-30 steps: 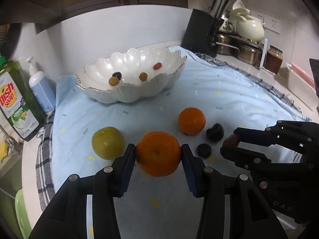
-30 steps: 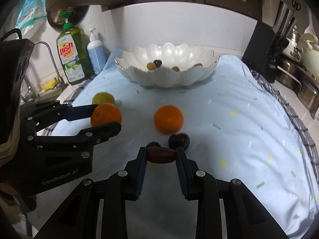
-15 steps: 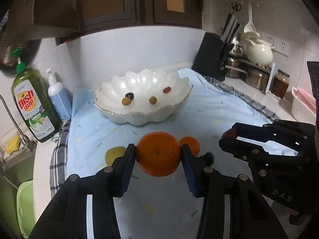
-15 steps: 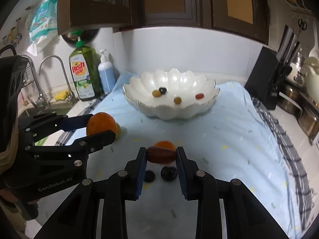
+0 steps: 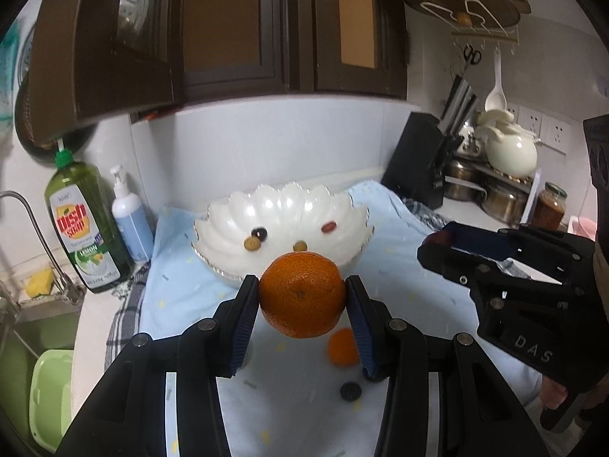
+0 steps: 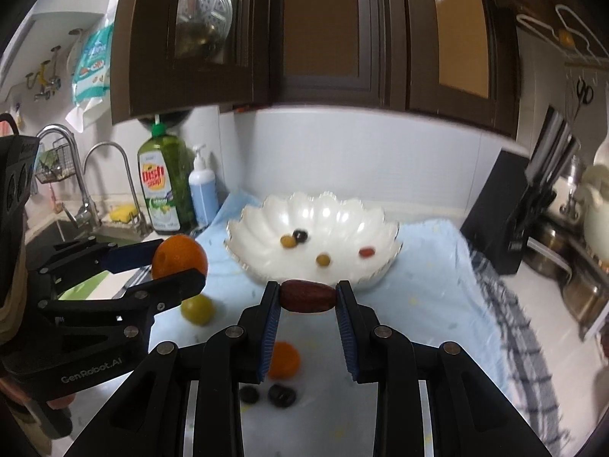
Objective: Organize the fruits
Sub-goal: 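Lift the mandarin and the red date and carry both over the bowl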
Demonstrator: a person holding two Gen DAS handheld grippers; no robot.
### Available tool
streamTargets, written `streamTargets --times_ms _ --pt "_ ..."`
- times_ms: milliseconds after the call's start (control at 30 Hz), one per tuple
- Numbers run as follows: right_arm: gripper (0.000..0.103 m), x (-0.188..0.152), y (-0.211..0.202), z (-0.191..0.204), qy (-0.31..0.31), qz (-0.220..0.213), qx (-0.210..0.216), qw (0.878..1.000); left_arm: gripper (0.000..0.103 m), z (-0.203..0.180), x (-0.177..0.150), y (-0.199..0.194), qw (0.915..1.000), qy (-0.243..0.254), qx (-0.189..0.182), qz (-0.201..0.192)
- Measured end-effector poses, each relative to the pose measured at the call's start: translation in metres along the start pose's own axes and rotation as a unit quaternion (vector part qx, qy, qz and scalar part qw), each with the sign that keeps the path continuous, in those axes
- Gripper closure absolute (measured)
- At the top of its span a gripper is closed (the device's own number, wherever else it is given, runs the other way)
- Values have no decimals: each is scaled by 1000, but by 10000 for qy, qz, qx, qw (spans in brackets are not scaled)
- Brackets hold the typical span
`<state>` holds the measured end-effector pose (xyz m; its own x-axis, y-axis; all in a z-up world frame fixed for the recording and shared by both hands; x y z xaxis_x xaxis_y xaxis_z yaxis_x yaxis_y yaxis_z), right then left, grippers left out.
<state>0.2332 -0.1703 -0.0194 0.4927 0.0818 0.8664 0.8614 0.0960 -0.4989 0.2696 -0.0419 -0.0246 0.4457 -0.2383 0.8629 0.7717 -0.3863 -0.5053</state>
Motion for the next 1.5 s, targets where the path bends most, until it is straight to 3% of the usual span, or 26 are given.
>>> streamTargets --times_ms 267,567,1133,1500 --pt "72 24 -1 -17 -103 -242 291 9992 57 -6 20 -3 9985 -78 493 -226" --pt "72 47 17 -20 -177 -350 507 9979 57 3 43 6 9970 -128 733 -233" --pt "72 86 100 -34 -208 -64 685 9974 57 30 83 74 9956 -200 908 -67" --pt "72 101 182 -51 -170 641 794 9946 57 54 100 145 9933 -348 1031 400"
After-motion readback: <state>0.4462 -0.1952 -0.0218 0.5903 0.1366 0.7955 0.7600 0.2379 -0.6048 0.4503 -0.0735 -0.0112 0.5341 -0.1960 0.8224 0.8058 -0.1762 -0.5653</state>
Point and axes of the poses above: each gripper's, at about its wrist camera, not at the fingertips, and y roughly the way its jaws point, z to its left, x to its top, the point moved 1 cm from there along y, roughly the way its jaws point, and after that the axes turned 1 degree about -x, right-handed, at the moved point
